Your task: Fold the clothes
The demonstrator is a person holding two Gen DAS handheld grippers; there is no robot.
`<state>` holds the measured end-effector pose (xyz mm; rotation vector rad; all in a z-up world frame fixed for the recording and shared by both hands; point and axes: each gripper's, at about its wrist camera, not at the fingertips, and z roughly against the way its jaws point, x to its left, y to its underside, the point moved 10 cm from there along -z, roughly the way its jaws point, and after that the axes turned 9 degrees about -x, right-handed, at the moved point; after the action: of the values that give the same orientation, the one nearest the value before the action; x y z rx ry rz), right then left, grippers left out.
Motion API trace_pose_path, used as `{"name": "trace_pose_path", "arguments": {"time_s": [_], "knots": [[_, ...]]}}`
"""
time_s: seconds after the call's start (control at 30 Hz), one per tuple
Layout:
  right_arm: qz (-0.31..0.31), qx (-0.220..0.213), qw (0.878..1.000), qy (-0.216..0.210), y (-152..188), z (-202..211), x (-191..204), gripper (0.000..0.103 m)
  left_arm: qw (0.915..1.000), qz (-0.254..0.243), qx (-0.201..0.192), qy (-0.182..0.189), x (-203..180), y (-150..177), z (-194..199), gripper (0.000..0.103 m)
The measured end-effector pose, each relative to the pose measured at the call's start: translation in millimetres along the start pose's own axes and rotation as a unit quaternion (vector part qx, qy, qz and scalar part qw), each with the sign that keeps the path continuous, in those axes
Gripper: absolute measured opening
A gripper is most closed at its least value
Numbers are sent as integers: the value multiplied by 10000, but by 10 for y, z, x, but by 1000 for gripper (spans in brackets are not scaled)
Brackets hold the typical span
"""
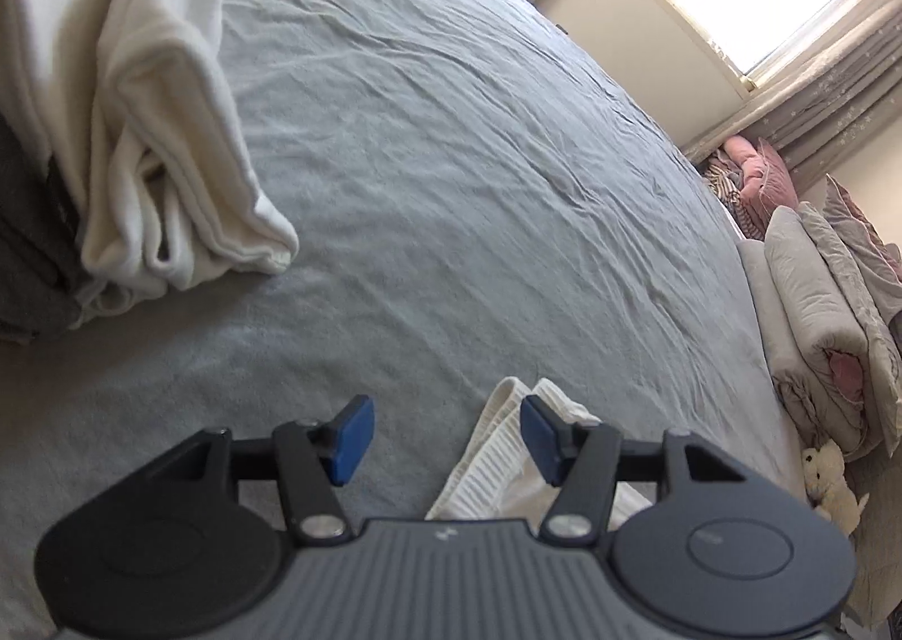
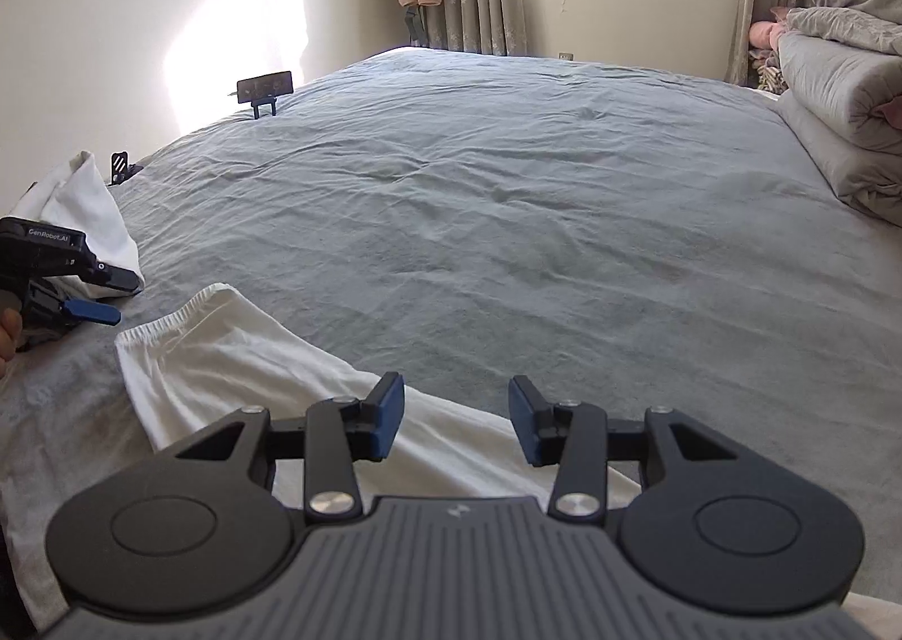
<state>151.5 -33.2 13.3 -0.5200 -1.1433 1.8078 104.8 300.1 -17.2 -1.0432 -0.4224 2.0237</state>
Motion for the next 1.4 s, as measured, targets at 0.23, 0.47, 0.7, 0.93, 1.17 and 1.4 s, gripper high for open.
{"name": "trace_pose_path", "arguments": {"time_s": [0.23, 0.47, 0.7, 0.93, 1.17, 1.4], "knots": [[635, 749, 9935, -569, 161, -524, 193, 45, 9968, -744, 201, 228, -454, 33, -405, 59], [1130, 996, 9845, -894, 347, -506, 235, 49, 9907, -1339, 232, 91, -581, 107, -573, 34], [1725, 386, 9831, -476, 317, -141, 441, 10, 9875, -1564, 153, -128, -601, 148, -627, 23], [2234, 405, 9729, -434, 561, 6, 605, 17, 9832, -1791, 74, -352, -618, 191, -674, 23], [1368, 104, 9901, -299, 209, -41, 171, 31, 9794, -1958, 58, -486, -635, 225, -692, 23], [-508, 524, 9941, -799, 320, -366, -297, 40, 9796, -1943, 63, -507, -634, 227, -718, 23]]}}
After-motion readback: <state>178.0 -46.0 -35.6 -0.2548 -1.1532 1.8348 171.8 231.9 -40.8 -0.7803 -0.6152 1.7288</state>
